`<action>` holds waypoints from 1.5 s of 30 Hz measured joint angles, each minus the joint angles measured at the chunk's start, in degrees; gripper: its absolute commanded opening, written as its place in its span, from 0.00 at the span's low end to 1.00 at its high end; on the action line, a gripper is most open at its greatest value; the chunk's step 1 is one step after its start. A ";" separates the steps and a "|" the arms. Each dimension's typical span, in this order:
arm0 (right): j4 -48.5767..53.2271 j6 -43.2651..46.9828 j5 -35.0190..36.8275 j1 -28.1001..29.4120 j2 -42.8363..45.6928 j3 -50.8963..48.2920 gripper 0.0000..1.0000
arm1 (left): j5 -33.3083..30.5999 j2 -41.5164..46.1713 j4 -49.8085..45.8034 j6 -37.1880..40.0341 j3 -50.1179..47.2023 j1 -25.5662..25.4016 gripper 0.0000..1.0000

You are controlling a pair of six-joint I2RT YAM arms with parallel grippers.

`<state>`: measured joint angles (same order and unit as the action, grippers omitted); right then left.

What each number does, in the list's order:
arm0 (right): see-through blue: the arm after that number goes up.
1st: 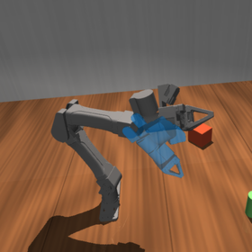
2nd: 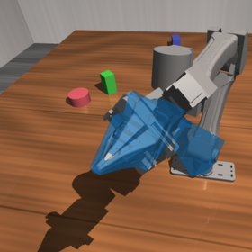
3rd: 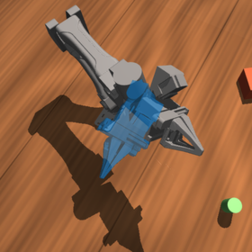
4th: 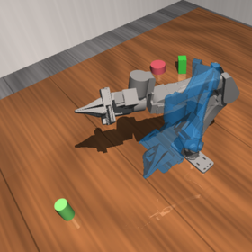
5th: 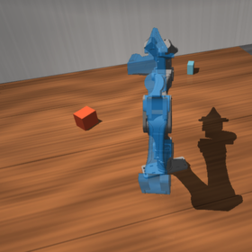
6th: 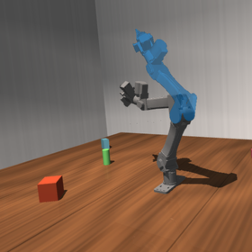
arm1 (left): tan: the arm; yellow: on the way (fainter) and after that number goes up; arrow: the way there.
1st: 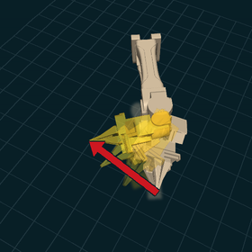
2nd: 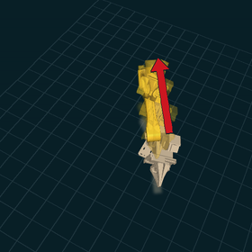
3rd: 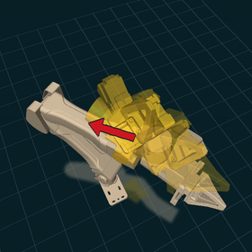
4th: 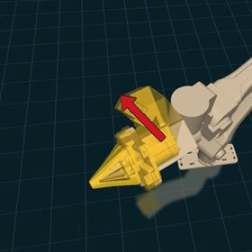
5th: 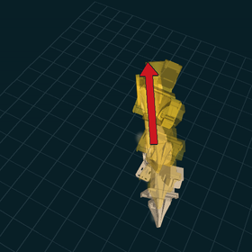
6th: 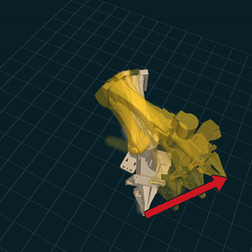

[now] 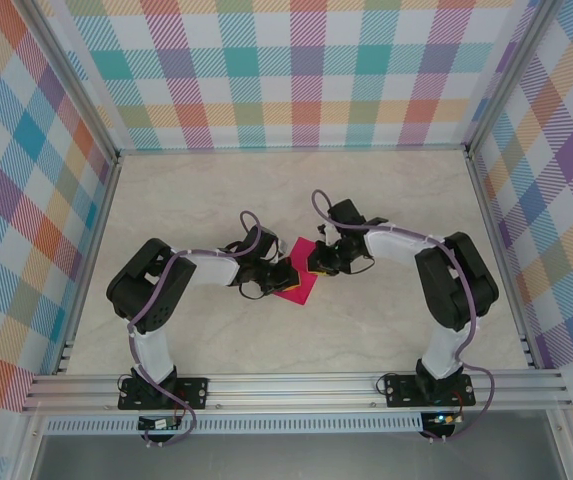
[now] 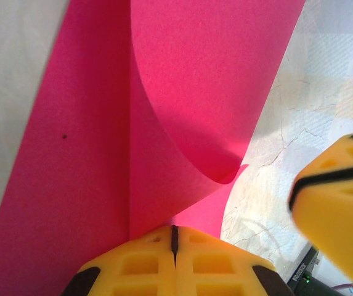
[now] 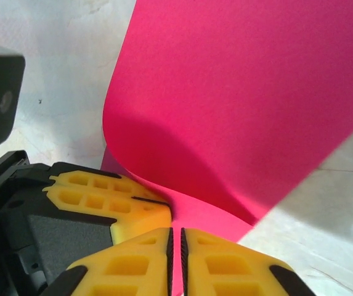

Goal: Fold a paper plane with a square sheet of paper (pick it up from the middle)
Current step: Fold the triangle a second time at the center of the table.

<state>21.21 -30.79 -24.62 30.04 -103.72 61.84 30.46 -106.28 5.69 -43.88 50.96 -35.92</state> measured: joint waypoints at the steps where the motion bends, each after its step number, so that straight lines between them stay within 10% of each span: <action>1: -0.37 -0.02 -0.55 0.15 -0.72 0.00 0.13 | 0.00 0.00 0.00 0.00 0.00 0.00 0.04; 45: 2.16 6.23 -0.50 0.28 -6.86 2.47 0.11 | -3.13 -2.73 -5.64 4.52 6.49 6.21 0.15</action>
<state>23.38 -24.56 -25.12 30.33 -110.59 64.31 27.33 -109.01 0.05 -39.35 57.45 -29.71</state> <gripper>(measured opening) 0.110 0.137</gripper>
